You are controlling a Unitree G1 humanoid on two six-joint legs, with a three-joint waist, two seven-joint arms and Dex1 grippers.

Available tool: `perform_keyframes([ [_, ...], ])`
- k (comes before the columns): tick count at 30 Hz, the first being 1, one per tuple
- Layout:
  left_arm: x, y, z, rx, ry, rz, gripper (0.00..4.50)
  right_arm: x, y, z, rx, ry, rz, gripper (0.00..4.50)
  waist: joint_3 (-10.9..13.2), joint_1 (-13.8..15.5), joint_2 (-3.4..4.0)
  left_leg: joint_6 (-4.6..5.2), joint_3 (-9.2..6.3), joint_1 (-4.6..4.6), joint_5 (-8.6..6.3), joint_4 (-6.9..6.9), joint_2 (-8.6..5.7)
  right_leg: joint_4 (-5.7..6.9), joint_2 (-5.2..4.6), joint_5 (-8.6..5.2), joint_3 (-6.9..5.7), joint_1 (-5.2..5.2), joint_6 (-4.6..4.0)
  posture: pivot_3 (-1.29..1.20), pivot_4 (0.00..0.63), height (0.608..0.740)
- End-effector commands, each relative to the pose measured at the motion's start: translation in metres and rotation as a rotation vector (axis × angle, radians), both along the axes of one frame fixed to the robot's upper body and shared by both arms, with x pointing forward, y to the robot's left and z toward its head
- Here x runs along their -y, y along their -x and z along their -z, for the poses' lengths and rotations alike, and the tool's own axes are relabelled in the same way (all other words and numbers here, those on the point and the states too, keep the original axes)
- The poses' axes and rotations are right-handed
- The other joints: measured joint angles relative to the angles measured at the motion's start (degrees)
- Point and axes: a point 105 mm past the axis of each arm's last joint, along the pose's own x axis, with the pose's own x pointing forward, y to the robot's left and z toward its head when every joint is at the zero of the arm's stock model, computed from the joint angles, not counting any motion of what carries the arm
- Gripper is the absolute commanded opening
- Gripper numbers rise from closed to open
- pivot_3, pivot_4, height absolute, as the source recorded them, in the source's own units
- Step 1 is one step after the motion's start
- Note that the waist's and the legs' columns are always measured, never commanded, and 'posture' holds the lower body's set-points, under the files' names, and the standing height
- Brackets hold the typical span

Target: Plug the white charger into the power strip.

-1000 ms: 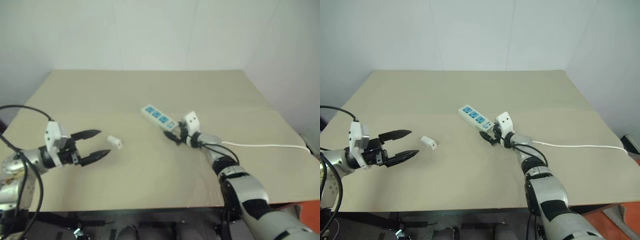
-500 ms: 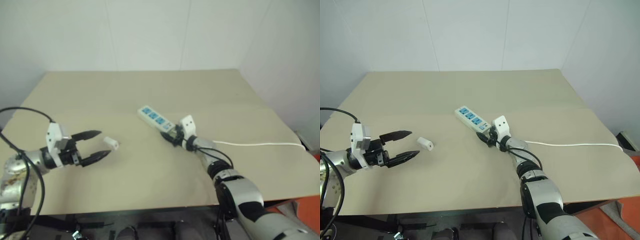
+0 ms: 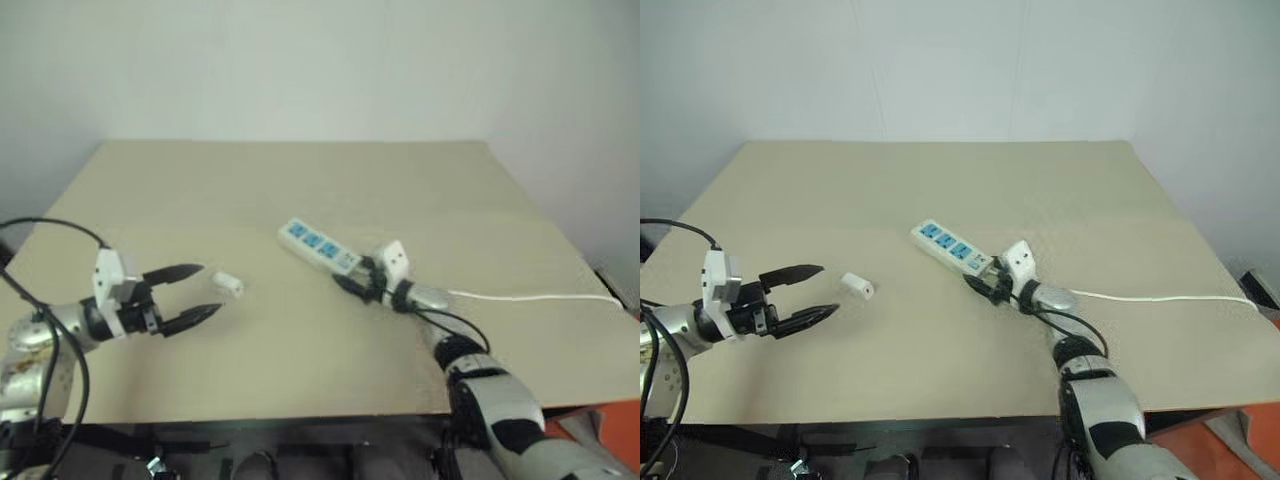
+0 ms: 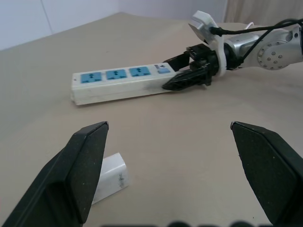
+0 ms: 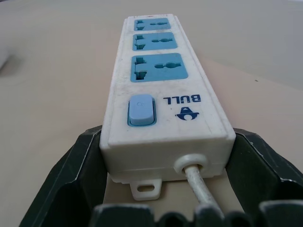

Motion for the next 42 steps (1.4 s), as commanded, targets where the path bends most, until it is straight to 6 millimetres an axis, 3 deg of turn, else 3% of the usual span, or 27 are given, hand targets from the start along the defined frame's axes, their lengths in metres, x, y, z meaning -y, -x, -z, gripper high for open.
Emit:
perform_keyframes([
  [1, 0.002, -0.002, -0.014, 0.056, -0.025, 0.023, 4.5, 0.031, 0.011, -0.008, 0.051, 0.006, -0.02, 3.41, 0.0, 0.52, 0.0, 0.0, 0.0, 0.0, 0.0, 0.01, -0.03, -0.01, -0.04, -0.01, 0.0, 0.02, 0.02, 0.0, 0.15, 0.74],
  [4, 0.007, -0.006, -0.015, 0.057, -0.036, 0.043, 4.5, 0.049, 0.025, -0.007, 0.059, 0.03, -0.054, 3.41, 0.0, 0.91, -0.01, 0.0, 0.03, 0.04, 0.0, 0.04, -0.02, -0.02, -0.04, -0.16, 0.0, 0.06, 0.32, 0.0, 0.15, 0.74],
  [9, 0.01, -0.006, -0.021, 0.067, -0.138, 0.092, 4.5, 0.076, 0.066, -0.006, 0.015, 0.087, -0.223, 3.41, 0.0, 0.93, 0.0, 0.0, 0.04, 0.12, 0.0, 0.03, -0.01, 0.01, -0.01, -0.22, 0.03, 0.1, 0.42, 0.0, 0.15, 0.74],
  [12, 0.009, -0.011, -0.028, 0.066, -0.228, 0.117, 4.5, 0.077, 0.083, -0.008, -0.024, 0.109, -0.343, 3.41, 0.01, 0.69, -0.01, 0.0, 0.1, 0.15, 0.0, 0.05, 0.0, 0.02, -0.01, -0.22, 0.06, 0.1, 0.44, 0.0, 0.15, 0.74],
  [16, 0.009, -0.021, -0.051, 0.141, -0.349, 0.144, 4.5, 0.065, 0.093, -0.003, -0.037, 0.2, -0.476, 3.41, 0.01, 0.46, -0.02, 0.01, 0.1, 0.32, 0.01, 0.06, 0.06, 0.06, 0.15, -0.12, 0.13, 0.13, 0.46, 0.0, 0.15, 0.74],
  [21, 0.019, -0.023, -0.066, 0.145, -0.575, 0.367, 4.5, 0.044, 0.09, 0.0, -0.053, 0.213, -0.575, 3.41, 0.02, 0.56, -0.04, 0.0, 0.11, 0.25, 0.01, 0.07, 0.06, 0.03, 0.19, -0.12, 0.16, 0.1, 0.45, 0.0, 0.15, 0.74],
  [26, 0.028, -0.052, -0.067, 0.182, -0.989, 0.463, 4.5, 0.03, 0.079, 0.006, -0.04, 0.241, -0.592, 3.41, 0.06, 0.92, -0.04, -0.01, 0.06, 0.14, 0.02, 0.16, 0.03, 0.01, 0.21, -0.12, 0.14, 0.1, 0.47, 0.0, 0.15, 0.74],
  [30, 0.046, -0.064, -0.069, 0.169, -1.142, 0.562, 4.5, 0.028, 0.08, 0.016, -0.1, 0.291, -0.635, 3.41, 0.09, 1.03, -0.02, -0.01, 0.06, 0.04, 0.02, 0.19, 0.0, -0.01, 0.18, -0.15, 0.17, 0.07, 0.54, 0.0, 0.15, 0.74],
  [42, 0.052, -0.089, -0.036, -0.006, -1.474, 0.691, 4.5, 0.016, 0.08, 0.029, -0.107, 0.3, -0.616, 3.41, 0.1, 0.69, -0.03, 0.0, -0.05, -0.05, 0.02, 0.33, 0.02, 0.17, 0.27, -0.19, 0.14, -0.03, 0.58, 0.0, 0.15, 0.74],
])
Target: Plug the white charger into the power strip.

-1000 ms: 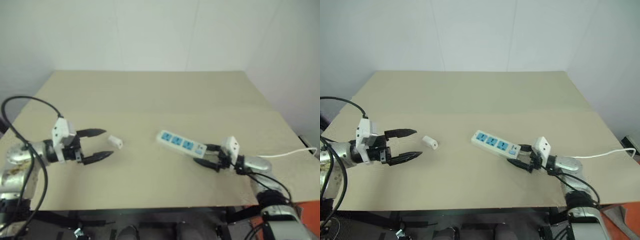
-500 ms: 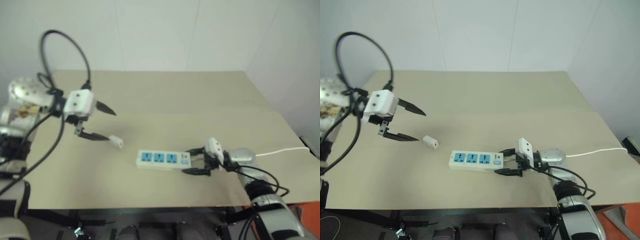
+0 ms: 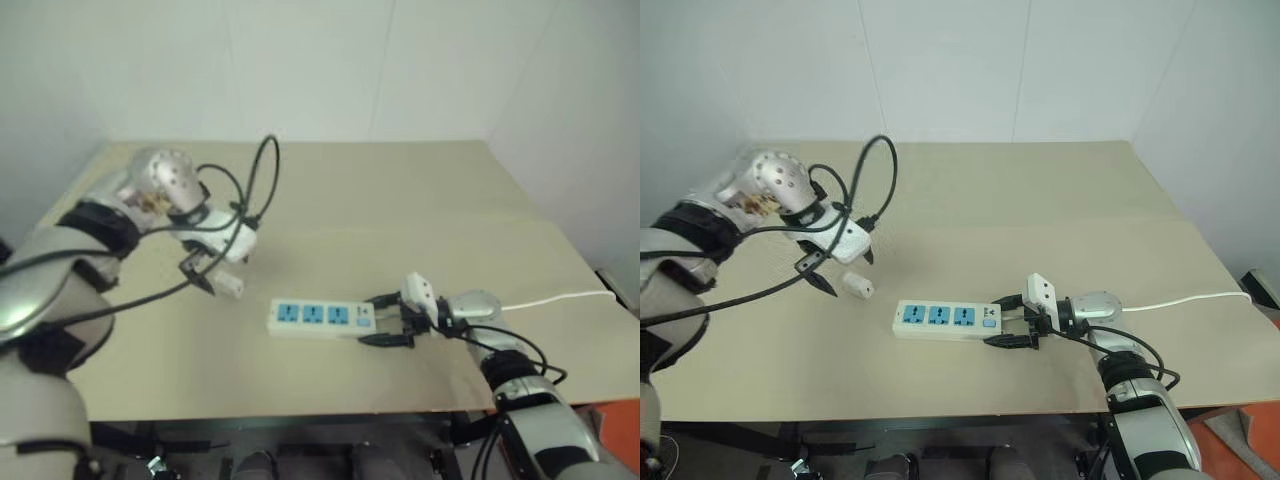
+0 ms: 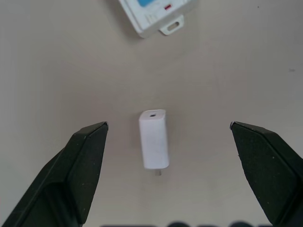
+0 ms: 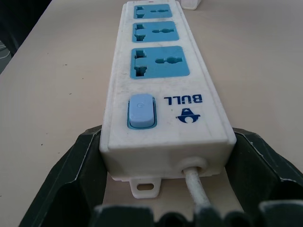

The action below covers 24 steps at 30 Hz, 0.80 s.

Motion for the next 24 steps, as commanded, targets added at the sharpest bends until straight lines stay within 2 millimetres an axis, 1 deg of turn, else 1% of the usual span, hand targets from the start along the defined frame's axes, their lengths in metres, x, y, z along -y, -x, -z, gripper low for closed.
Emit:
perform_keyframes([
  [1, -0.005, -0.006, -0.007, 0.032, -0.08, 0.007, 4.5, -0.006, 0.004, 0.015, -0.014, 0.051, -0.007, 3.41, 0.0, -0.09, -0.01, 0.0, 0.0, -0.01, 0.0, 0.04, 0.0, 0.02, 0.01, 0.0, 0.01, 0.0, 0.0, 0.0, 0.15, 0.74],
  [4, -0.003, -0.008, -0.001, 0.019, -0.093, 0.015, 4.5, -0.008, 0.003, 0.015, -0.011, 0.037, 0.0, 3.41, 0.0, -0.27, -0.02, 0.0, 0.01, 0.03, 0.0, 0.1, -0.01, 0.13, 0.01, 0.0, 0.04, 0.01, 0.0, 0.0, 0.15, 0.74],
  [8, -0.005, -0.012, 0.004, 0.016, -0.135, -0.003, 4.5, -0.008, 0.006, 0.015, -0.014, 0.033, -0.005, 3.41, 0.0, -0.44, -0.03, 0.0, -0.01, 0.12, 0.0, 0.12, 0.0, 0.31, 0.05, -0.03, 0.06, 0.02, -0.03, 0.0, 0.15, 0.74],
  [14, -0.009, -0.02, 0.014, 0.062, -0.189, -0.03, 4.5, -0.007, 0.007, 0.017, -0.013, 0.035, -0.001, 3.41, 0.01, -0.76, -0.04, 0.0, -0.03, 0.09, 0.0, 0.13, -0.01, 0.31, 0.06, -0.05, 0.06, 0.01, -0.01, 0.0, 0.15, 0.74],
  [17, -0.005, -0.02, 0.019, 0.041, -0.17, -0.041, 4.5, -0.007, 0.007, 0.018, -0.007, 0.042, 0.009, 3.41, 0.01, -0.77, -0.04, 0.0, -0.04, 0.08, 0.0, 0.13, -0.01, 0.32, 0.06, -0.05, 0.06, 0.01, -0.01, 0.0, 0.15, 0.74],
  [24, -0.004, -0.021, 0.03, 0.037, -0.191, -0.041, 4.5, -0.005, 0.008, 0.019, -0.005, 0.047, 0.022, 3.41, 0.01, -1.15, -0.04, 0.0, -0.04, 0.1, 0.0, 0.13, -0.01, 0.34, 0.06, -0.05, 0.06, 0.02, -0.01, 0.0, 0.15, 0.74],
])
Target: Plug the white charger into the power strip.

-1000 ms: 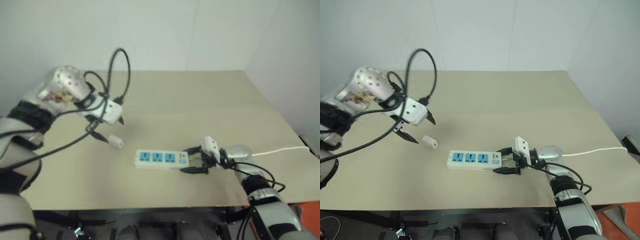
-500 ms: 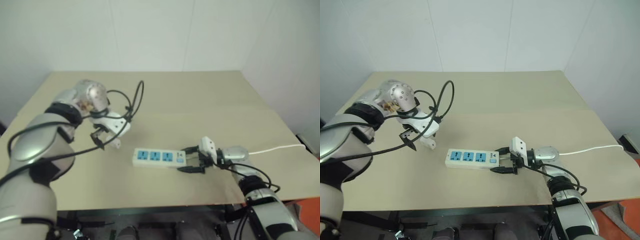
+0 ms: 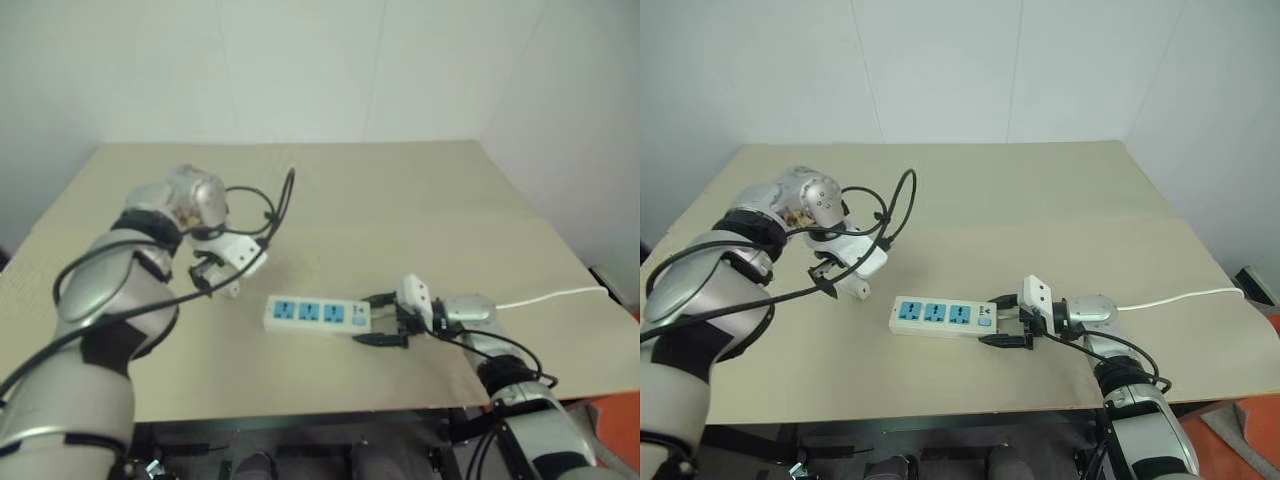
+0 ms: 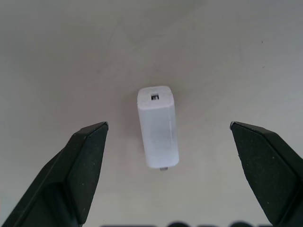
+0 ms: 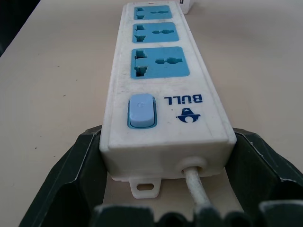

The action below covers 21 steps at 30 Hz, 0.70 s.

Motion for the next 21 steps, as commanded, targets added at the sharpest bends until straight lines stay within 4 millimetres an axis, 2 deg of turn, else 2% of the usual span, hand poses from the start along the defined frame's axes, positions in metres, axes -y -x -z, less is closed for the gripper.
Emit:
perform_keyframes([
  [1, -0.001, -0.002, 0.0, 0.016, 0.003, -0.007, 4.5, 0.003, 0.007, 0.018, -0.049, 0.061, 0.0, 3.41, 0.0, -0.11, 0.0, 0.0, -0.01, -0.01, 0.0, 0.0, 0.0, 0.0, 0.0, 0.0, 0.0, 0.0, 0.0, 0.0, 0.15, 0.74],
  [12, 0.011, -0.006, 0.019, 0.023, -0.027, 0.017, 4.5, 0.001, 0.009, 0.021, -0.054, 0.059, 0.017, 3.41, -0.01, -0.26, -0.02, 0.0, -0.03, 0.06, 0.0, 0.0, -0.01, 0.0, 0.0, -0.01, -0.01, 0.08, 0.01, 0.0, 0.15, 0.74],
  [21, 0.014, -0.009, 0.022, 0.053, -0.07, 0.044, 4.5, 0.002, 0.009, 0.023, -0.049, 0.064, 0.034, 3.41, -0.01, -0.28, -0.02, 0.0, -0.04, 0.1, 0.0, 0.0, -0.02, 0.02, -0.01, -0.01, -0.01, 0.11, 0.02, 0.0, 0.15, 0.74],
])
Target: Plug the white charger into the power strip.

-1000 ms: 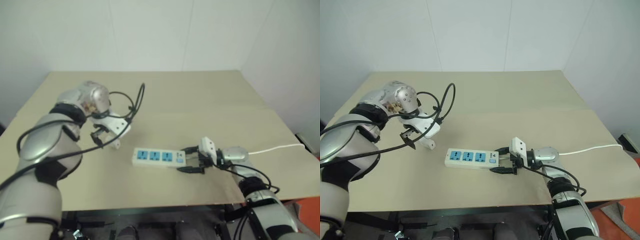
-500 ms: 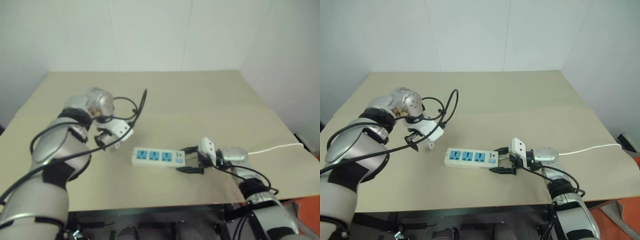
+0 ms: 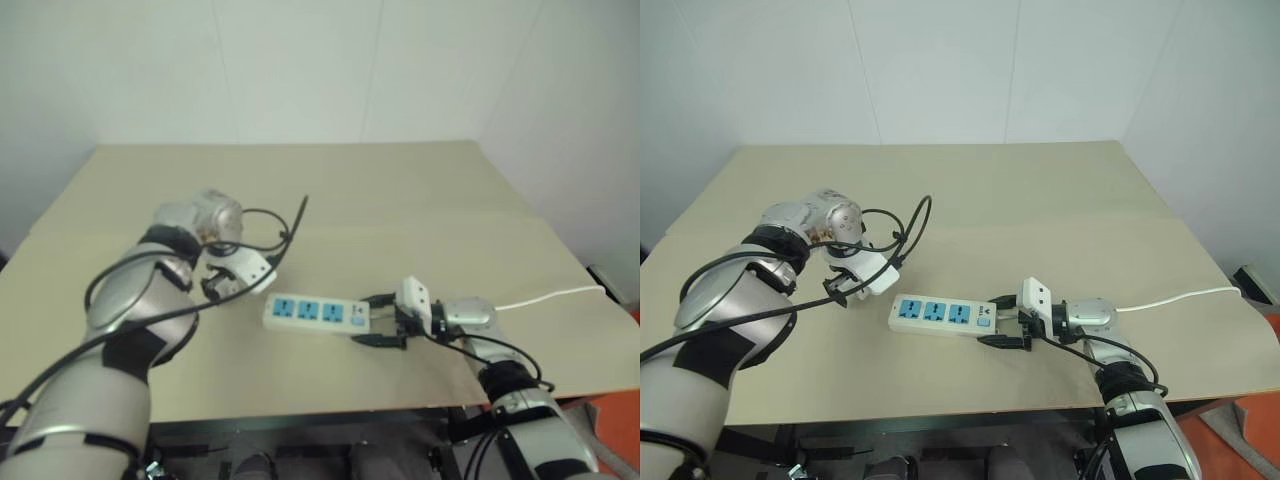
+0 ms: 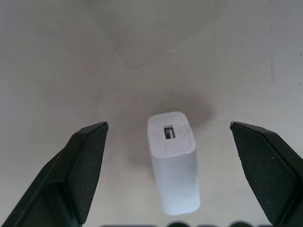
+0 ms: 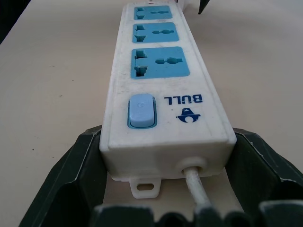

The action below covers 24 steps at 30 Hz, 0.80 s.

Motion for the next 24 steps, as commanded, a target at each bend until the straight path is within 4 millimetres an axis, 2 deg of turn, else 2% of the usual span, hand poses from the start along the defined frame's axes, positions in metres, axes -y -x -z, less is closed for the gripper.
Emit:
perform_keyframes([
  [1, 0.003, -0.004, -0.006, 0.032, -0.003, 0.013, 4.5, 0.003, 0.008, 0.022, -0.065, 0.071, 0.001, 3.41, 0.0, 0.0, 0.0, 0.0, 0.0, 0.0, 0.0, 0.0, 0.0, 0.0, 0.0, 0.0, 0.0, 0.0, 0.0, 0.0, 0.15, 0.74],
  [10, 0.001, -0.006, -0.002, 0.045, -0.029, 0.007, 4.5, 0.003, 0.007, 0.022, -0.062, 0.072, 0.012, 3.41, 0.0, -0.04, -0.01, 0.0, 0.0, 0.01, 0.0, 0.0, 0.0, 0.01, 0.0, 0.0, 0.0, 0.0, 0.0, 0.0, 0.15, 0.74],
  [21, 0.003, -0.005, 0.006, 0.041, -0.024, 0.007, 1.04, 0.003, 0.005, 0.021, -0.058, 0.074, 0.021, 3.41, -0.01, -0.05, -0.01, 0.0, 0.0, 0.06, 0.0, 0.0, 0.0, 0.03, 0.0, 0.0, 0.0, 0.03, 0.0, 0.0, 0.15, 0.74],
  [24, 0.003, -0.006, 0.006, 0.053, -0.022, 0.01, 1.03, 0.003, 0.005, 0.021, -0.058, 0.075, 0.022, 3.41, -0.01, -0.04, -0.02, 0.0, 0.0, 0.1, 0.0, 0.0, -0.01, 0.04, 0.0, 0.0, 0.0, 0.08, 0.0, 0.0, 0.15, 0.74],
])
